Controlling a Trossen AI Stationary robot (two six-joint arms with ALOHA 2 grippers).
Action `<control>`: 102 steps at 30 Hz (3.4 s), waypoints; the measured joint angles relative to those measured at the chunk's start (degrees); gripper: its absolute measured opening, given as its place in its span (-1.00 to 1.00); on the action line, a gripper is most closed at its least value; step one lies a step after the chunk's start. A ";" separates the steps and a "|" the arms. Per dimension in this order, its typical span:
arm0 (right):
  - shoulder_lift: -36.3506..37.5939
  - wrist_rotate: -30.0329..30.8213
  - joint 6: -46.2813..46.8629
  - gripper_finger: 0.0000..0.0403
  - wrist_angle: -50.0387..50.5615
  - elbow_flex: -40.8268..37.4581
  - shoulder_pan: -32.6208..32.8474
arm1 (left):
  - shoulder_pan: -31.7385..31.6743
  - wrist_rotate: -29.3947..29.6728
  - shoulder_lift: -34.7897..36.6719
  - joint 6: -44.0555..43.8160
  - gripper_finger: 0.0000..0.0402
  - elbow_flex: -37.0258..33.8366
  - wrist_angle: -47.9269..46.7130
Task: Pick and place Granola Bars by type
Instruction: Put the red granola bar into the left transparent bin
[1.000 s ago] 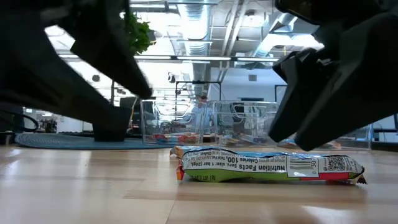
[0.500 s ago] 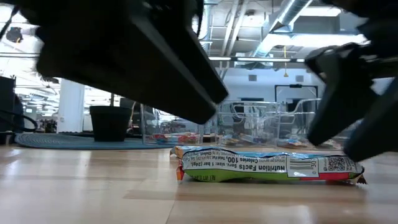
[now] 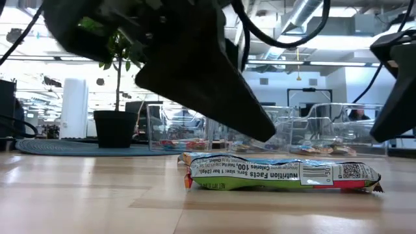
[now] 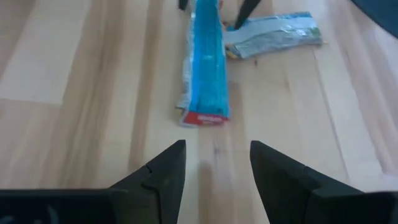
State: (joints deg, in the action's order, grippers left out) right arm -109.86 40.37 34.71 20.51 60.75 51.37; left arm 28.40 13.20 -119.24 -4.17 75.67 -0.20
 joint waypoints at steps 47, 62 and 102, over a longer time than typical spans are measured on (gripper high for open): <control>0.04 2.00 2.87 -0.15 3.26 0.00 -0.98 | -1.35 -6.36 0.05 -6.39 -0.49 -3.09 -7.20; 0.04 1.98 2.84 -0.16 3.91 0.00 -1.00 | -0.23 -6.57 0.46 -3.35 -0.61 1.70 -13.63; 0.04 1.96 4.36 -0.15 4.11 0.02 -1.00 | -26.89 54.43 0.11 -22.61 -0.66 19.49 -72.13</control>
State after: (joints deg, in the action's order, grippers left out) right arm -109.82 42.33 39.07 24.62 60.77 50.37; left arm 1.51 67.63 -119.13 -26.79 95.15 -72.33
